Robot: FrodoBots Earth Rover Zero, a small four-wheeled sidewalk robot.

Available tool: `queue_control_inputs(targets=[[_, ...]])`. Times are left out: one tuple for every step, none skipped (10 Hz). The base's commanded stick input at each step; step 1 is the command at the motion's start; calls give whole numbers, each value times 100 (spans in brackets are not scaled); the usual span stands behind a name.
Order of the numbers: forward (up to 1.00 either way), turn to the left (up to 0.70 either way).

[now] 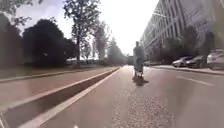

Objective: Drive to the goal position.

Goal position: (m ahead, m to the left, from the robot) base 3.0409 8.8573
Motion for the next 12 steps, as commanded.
queue_control_inputs(targets=[[0, 0], [0, 0], [1, 0], [22, 0], [45, 0], [45, 0], [45, 0], [45, 0], [40, 0], [26, 0], [7, 0], [2, 0]])
